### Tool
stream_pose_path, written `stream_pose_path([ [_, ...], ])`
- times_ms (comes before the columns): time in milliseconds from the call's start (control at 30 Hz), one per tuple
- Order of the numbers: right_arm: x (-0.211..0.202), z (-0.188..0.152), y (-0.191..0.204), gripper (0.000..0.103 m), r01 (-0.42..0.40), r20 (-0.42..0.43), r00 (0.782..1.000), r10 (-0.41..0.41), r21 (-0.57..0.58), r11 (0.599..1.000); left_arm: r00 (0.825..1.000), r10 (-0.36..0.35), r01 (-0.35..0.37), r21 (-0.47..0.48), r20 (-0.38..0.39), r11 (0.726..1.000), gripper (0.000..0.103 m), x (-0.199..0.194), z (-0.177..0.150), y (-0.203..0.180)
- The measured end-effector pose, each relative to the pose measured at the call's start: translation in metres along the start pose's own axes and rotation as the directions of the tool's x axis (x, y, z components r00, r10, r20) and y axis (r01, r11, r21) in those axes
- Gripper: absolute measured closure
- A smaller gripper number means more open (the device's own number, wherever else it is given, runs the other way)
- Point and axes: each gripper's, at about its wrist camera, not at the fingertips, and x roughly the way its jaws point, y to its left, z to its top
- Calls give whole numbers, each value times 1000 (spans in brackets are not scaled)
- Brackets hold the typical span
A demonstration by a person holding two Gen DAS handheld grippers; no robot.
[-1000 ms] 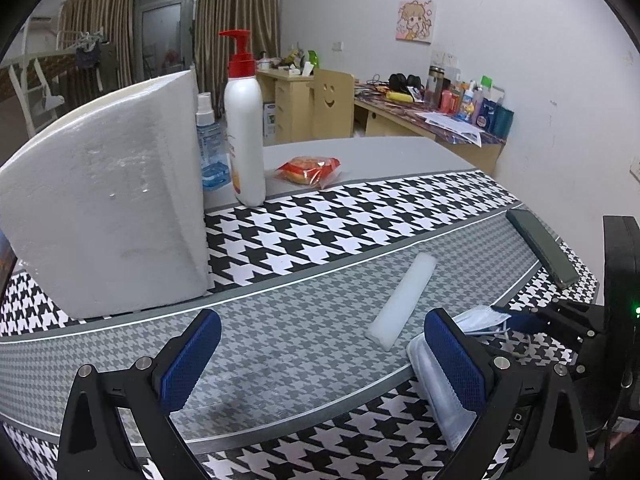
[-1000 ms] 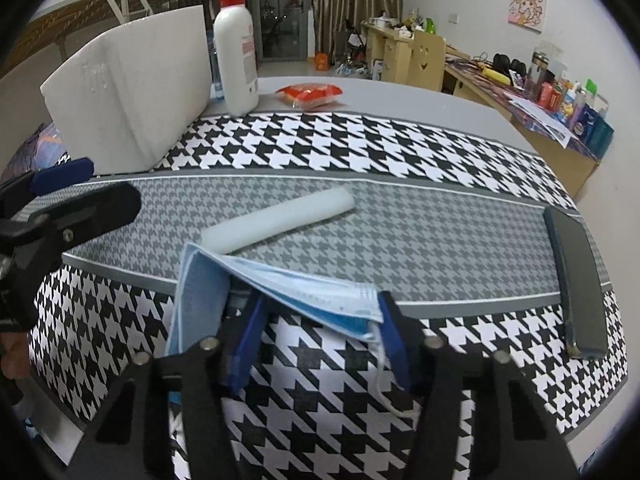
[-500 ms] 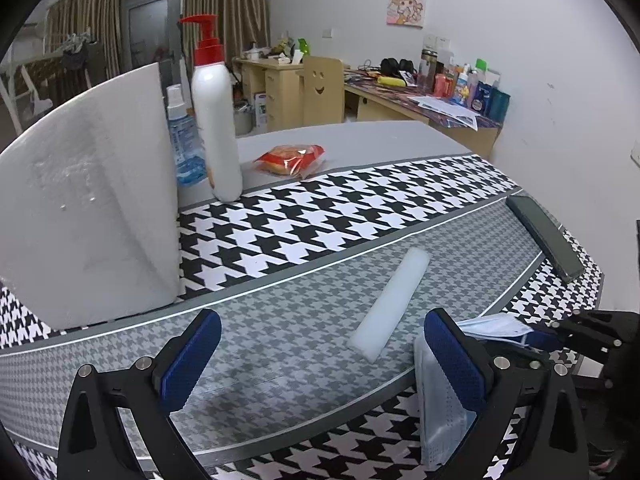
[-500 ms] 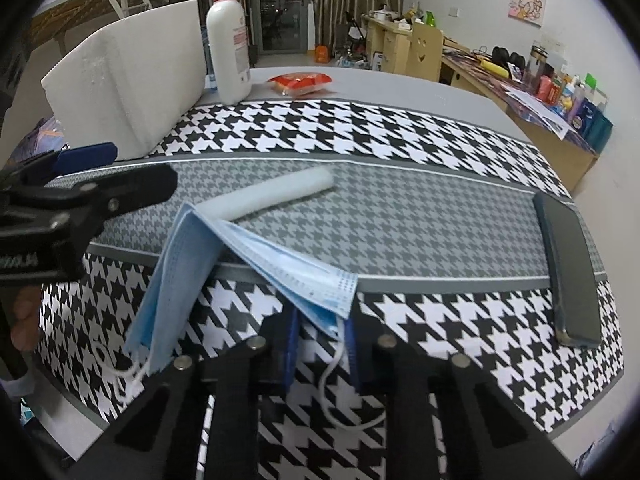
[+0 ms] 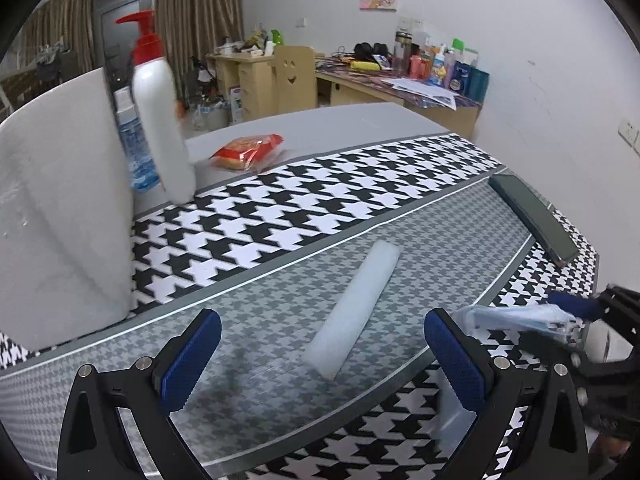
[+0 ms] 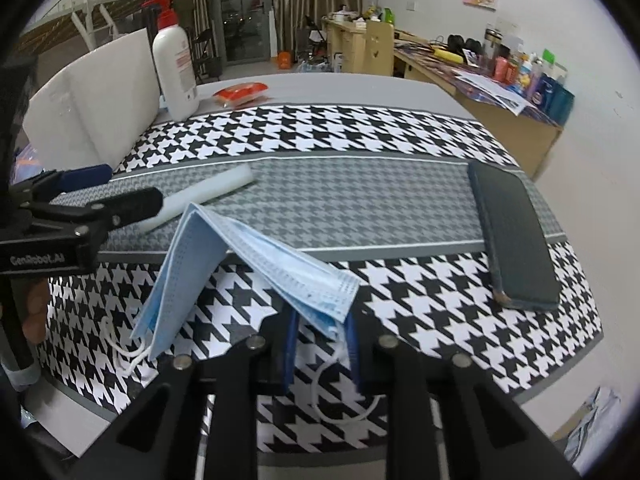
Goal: Organize soft objects
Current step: 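Grasp the blue face mask with the right tool while the left tool grasps the white foam roll, then carry the foam roll with the left tool while the right tool carries the mask to the box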
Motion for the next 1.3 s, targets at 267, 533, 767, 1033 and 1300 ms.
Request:
stream_pose_path([
  [267,-11,-6,4,37,-18,50,999,19,-11,1000,997,-32,34,40,-64,999,29,20,5,-6],
  [533,-13,-13,4,37,-33,48,998,33,-2,999,995,-23,32,95,-99,995,57,32,3,-11],
  [767,-12,-14,9,37,-39,41,998,40,-11,999,995,-24,39,155,-99,987,77,31,3,-19],
  [1033,-13,-12,15,37,-28,52,998,30,-29,999,997,-58,64,117,-60,991,85,22,2,-10],
  [1300,-7,-10,20,37,-13,45,999,16,-59,998,996,-91,90,81,11,993,85,-1,2,-1],
])
